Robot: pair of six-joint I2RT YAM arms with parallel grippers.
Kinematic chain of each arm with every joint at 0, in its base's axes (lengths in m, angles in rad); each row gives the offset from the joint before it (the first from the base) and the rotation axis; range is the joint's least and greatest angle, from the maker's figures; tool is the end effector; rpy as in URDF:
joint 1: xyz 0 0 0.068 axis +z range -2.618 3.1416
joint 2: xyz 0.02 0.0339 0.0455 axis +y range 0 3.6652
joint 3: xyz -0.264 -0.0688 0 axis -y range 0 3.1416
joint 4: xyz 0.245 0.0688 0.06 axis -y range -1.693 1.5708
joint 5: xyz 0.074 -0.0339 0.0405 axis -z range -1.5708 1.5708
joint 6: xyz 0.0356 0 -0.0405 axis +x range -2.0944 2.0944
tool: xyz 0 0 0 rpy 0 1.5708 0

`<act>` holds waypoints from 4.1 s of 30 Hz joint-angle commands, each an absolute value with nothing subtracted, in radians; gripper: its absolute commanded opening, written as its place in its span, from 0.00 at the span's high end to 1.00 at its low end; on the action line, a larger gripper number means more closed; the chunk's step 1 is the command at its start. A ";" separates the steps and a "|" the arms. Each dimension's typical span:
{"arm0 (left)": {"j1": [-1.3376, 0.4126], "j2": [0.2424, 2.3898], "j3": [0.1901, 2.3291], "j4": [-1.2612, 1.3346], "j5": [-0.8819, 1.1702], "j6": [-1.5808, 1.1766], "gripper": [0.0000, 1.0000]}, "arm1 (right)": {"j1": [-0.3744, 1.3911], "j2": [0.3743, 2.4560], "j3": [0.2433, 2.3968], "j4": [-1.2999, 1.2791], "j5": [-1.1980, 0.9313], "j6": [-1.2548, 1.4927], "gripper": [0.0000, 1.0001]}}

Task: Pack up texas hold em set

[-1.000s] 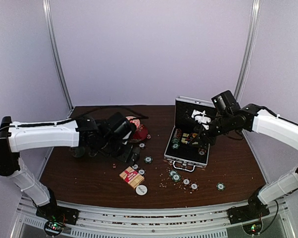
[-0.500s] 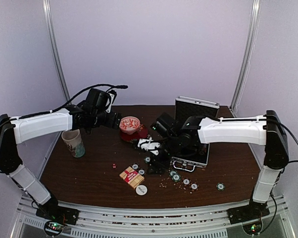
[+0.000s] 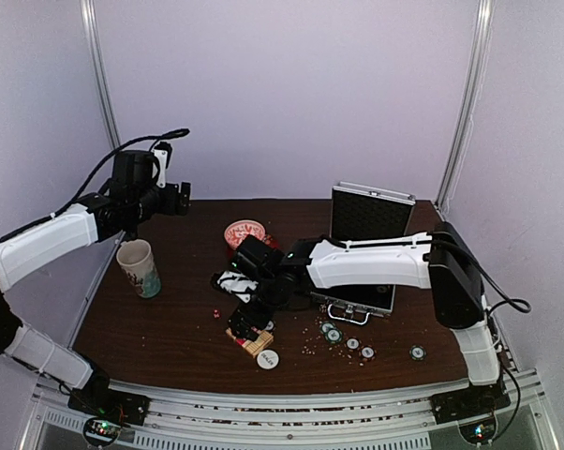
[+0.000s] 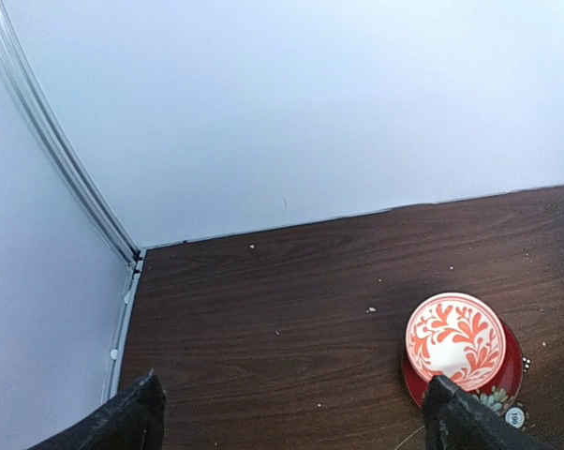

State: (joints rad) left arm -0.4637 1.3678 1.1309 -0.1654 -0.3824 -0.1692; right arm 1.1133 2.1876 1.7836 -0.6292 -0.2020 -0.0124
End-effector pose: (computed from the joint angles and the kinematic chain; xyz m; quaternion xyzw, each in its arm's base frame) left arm 0.2899 -0.1301 0.3310 0.0165 0.8254 -0.0179 0.5640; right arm 0.2044 0.4314 0.1942 -0.5345 0.7969 0.2211 0.1743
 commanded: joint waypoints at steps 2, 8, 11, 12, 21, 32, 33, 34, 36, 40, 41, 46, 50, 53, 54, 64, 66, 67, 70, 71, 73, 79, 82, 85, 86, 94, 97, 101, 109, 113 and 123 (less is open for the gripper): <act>-0.453 1.342 1.111 -0.129 -0.347 -0.186 0.02 | 1.149 2.227 1.851 -0.658 -0.020 0.103 0.03; -0.454 1.324 1.099 -0.118 -0.349 -0.180 0.02 | 1.171 2.258 1.856 -0.667 0.047 0.129 0.02; -0.452 1.324 1.100 -0.120 -0.347 -0.180 0.02 | 1.171 2.264 1.856 -0.671 0.056 0.135 0.00; -0.452 1.325 1.100 -0.120 -0.344 -0.179 0.02 | 1.170 2.268 1.856 -0.673 0.051 0.135 0.00; -0.452 1.332 1.103 -0.120 -0.343 -0.179 0.03 | 1.170 2.301 1.868 -0.685 0.021 0.116 0.07; -0.449 1.330 1.100 -0.117 -0.344 -0.177 0.03 | 1.170 2.308 1.858 -0.705 -0.010 0.105 0.04; -0.449 1.330 1.100 -0.117 -0.342 -0.177 0.03 | 1.171 2.304 1.852 -0.708 -0.010 0.106 0.02; -0.448 1.330 1.100 -0.117 -0.341 -0.178 0.03 | 1.170 2.300 1.846 -0.710 -0.014 0.106 0.02; -0.444 1.331 1.100 -0.117 -0.339 -0.177 0.03 | 1.169 2.292 1.834 -0.712 -0.022 0.105 0.04; -0.442 1.333 1.100 -0.117 -0.335 -0.179 0.03 | 1.170 2.293 1.830 -0.710 -0.034 0.098 0.11; -0.442 1.333 1.100 -0.117 -0.334 -0.180 0.03 | 1.170 2.298 1.833 -0.712 -0.038 0.097 0.12; -0.441 1.338 1.100 -0.118 -0.327 -0.180 0.03 | 1.170 2.317 1.846 -0.720 -0.071 0.096 0.11; -0.441 1.335 1.100 -0.118 -0.328 -0.180 0.03 | 1.170 2.323 1.855 -0.727 -0.074 0.091 0.10; -0.441 1.335 1.100 -0.116 -0.328 -0.180 0.03 | 1.170 2.322 1.853 -0.725 -0.074 0.088 0.13; -0.441 1.335 1.100 -0.117 -0.327 -0.179 0.03 | 1.170 2.321 1.854 -0.725 -0.075 0.085 0.15; -0.437 1.337 1.101 -0.117 -0.333 -0.173 0.03 | 1.171 2.201 1.864 -0.716 -0.135 -0.004 0.27; -0.433 1.341 1.100 -0.117 -0.334 -0.172 0.03 | 1.171 2.155 1.849 -0.721 -0.212 -0.045 0.27; -0.430 1.344 1.101 -0.117 -0.334 -0.171 0.03 | 1.169 2.137 1.840 -0.729 -0.256 -0.069 0.28; -0.426 1.353 1.102 -0.117 -0.334 -0.169 0.03 | 1.164 2.096 1.823 -0.787 -0.340 -0.161 0.33; -0.425 1.356 1.103 -0.117 -0.332 -0.170 0.03 | 1.153 2.083 1.820 -0.812 -0.354 -0.199 0.34; -0.425 1.362 1.104 -0.118 -0.330 -0.167 0.03 | 1.120 2.063 1.805 -0.856 -0.393 -0.250 0.34; -0.422 1.380 1.109 -0.123 -0.345 -0.152 0.03 | 0.990 1.931 1.680 -0.906 -0.413 -0.398 0.33; -0.419 1.386 1.110 -0.124 -0.347 -0.150 0.03 | 0.915 1.893 1.626 -0.946 -0.377 -0.488 0.33; -0.416 1.392 1.112 -0.124 -0.342 -0.150 0.03 | 0.846 1.872 1.609 -0.990 -0.344 -0.550 0.33; -0.415 1.393 1.112 -0.124 -0.343 -0.151 0.03 | 0.825 1.864 1.603 -0.997 -0.336 -0.569 0.33; -0.415 1.393 1.113 -0.129 -0.349 -0.146 0.03 | 0.637 1.871 1.617 -1.016 -0.252 -0.658 0.34; -0.416 1.393 1.114 -0.129 -0.339 -0.146 0.03 | 0.576 1.885 1.643 -1.014 -0.237 -0.684 0.34; -0.415 1.393 1.116 -0.130 -0.329 -0.148 0.03 | 0.529 1.913 1.657 -1.017 -0.205 -0.720 0.34; -0.416 1.390 1.115 -0.129 -0.324 -0.147 0.03 | 0.509 1.963 1.632 -1.046 -0.170 -0.791 0.35; -0.415 1.392 1.116 -0.130 -0.317 -0.148 0.03 | 0.514 1.986 1.626 -1.068 -0.181 -0.807 0.36; -0.415 1.393 1.117 -0.130 -0.310 -0.148 0.03 | 0.534 2.054 1.637 -1.086 -0.164 -0.812 0.39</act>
State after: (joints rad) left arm -0.4240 1.3891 1.1069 -0.1581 -0.3244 -0.1551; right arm 0.5224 2.0289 1.6299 -1.0710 -0.1844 -0.8051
